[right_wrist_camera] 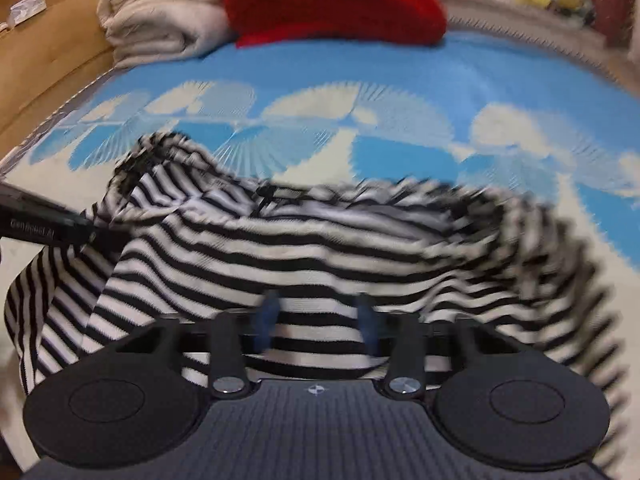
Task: Fold small clothes
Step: 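Grasp the striped fabric with the left tool while the right tool grasps it too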
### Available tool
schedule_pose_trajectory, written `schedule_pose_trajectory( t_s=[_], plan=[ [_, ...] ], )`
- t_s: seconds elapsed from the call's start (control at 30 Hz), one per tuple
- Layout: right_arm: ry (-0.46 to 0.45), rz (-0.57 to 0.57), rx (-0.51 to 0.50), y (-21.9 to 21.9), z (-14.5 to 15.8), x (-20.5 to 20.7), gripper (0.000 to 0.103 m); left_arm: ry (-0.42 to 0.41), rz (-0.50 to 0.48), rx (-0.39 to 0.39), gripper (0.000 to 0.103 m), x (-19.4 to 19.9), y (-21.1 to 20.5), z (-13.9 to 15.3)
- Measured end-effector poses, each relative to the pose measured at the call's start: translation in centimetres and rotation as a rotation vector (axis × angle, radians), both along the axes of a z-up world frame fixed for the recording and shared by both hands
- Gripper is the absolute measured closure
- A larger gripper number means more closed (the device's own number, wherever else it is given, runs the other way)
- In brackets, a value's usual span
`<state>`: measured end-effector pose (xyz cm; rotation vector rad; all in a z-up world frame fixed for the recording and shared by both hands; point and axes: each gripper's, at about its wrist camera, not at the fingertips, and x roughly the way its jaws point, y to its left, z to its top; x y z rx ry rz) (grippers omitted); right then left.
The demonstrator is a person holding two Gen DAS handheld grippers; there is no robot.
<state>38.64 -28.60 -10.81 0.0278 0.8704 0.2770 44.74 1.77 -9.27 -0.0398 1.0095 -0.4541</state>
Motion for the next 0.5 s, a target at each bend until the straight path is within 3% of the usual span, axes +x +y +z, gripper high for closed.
schedule_pose_trajectory(
  t_s=[0.1, 0.17, 0.27, 0.37, 0.43, 0.5],
  plan=[
    [0.000, -0.049, 0.037, 0.0, 0.2, 0.6, 0.100, -0.050, 0.007, -0.026, 0.098, 0.1, 0.1, 1.6],
    [-0.089, -0.060, 0.021, -0.1, 2.4, -0.3, 0.101, -0.087, 0.027, -0.037, 0.098, 0.0, 0.9, 3.1],
    [-0.225, -0.102, 0.076, -1.0, 6.0, -1.4, 0.101, -0.131, 0.085, -0.109, 0.098, 0.5, 1.9, 4.7],
    [-0.309, -0.156, 0.087, -0.8, 5.9, -0.5, 0.101, -0.154, 0.151, -0.157, 0.094, 1.9, 1.7, 4.0],
    [-0.334, -0.201, 0.065, -0.2, 3.9, 0.9, 0.101, -0.147, 0.195, -0.148, 0.084, 3.2, 1.3, 2.1],
    [-0.286, -0.220, 0.045, 0.5, 1.2, 2.8, 0.096, -0.108, 0.223, -0.115, 0.054, 4.5, 1.1, -0.1]
  ],
)
